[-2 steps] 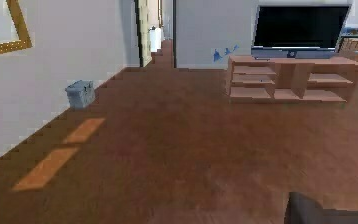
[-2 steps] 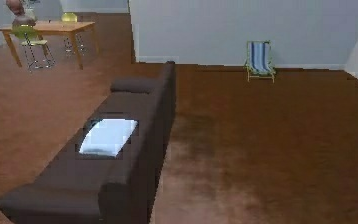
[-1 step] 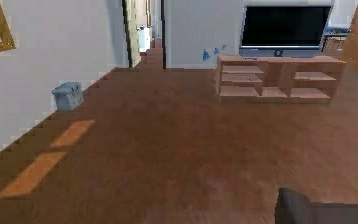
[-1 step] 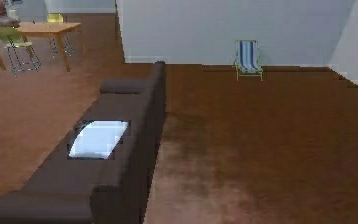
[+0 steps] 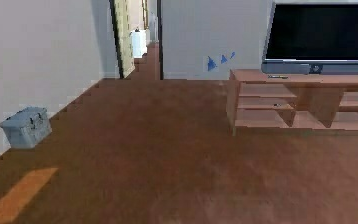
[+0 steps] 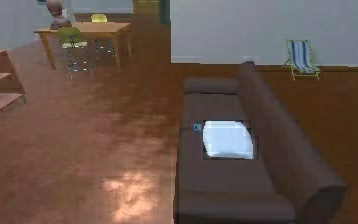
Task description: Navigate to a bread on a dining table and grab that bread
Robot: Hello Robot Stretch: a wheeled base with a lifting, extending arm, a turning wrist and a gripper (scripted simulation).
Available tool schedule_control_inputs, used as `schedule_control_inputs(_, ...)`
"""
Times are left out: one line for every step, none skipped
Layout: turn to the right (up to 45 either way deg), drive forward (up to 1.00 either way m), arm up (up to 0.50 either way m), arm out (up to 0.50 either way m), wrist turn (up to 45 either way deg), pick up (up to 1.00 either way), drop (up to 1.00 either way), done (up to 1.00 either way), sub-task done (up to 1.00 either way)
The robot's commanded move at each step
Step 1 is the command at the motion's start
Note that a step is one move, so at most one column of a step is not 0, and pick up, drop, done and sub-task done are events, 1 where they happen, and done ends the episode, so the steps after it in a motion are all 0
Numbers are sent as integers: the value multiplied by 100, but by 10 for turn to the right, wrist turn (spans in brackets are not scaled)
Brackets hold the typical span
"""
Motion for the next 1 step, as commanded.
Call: schedule_control_inputs(0,100,0,0,0,0,0,0,0)
